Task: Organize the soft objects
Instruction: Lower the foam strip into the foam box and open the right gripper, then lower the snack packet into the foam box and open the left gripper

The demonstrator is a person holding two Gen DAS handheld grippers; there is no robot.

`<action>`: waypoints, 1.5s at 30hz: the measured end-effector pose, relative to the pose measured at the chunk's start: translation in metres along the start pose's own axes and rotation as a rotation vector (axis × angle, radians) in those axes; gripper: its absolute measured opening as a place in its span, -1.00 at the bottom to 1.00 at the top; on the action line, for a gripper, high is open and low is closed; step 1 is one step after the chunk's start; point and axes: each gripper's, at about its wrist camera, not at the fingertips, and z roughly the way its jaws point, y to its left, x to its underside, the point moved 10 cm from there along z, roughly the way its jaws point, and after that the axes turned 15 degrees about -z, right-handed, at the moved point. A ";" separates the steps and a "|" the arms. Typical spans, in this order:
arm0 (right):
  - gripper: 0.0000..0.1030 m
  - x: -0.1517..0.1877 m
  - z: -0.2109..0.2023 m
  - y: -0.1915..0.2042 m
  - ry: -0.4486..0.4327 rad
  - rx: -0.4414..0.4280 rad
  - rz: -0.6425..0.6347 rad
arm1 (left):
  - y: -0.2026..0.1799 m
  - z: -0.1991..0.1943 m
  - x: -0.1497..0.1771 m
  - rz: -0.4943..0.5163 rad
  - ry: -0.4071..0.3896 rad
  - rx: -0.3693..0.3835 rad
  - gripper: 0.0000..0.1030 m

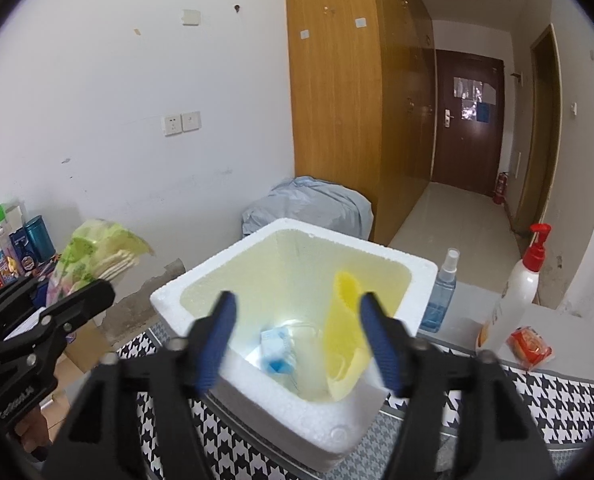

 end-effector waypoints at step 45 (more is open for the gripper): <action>0.99 0.026 -0.057 -0.038 -0.038 0.114 0.028 | -0.032 0.043 -0.013 0.044 0.047 0.059 -0.42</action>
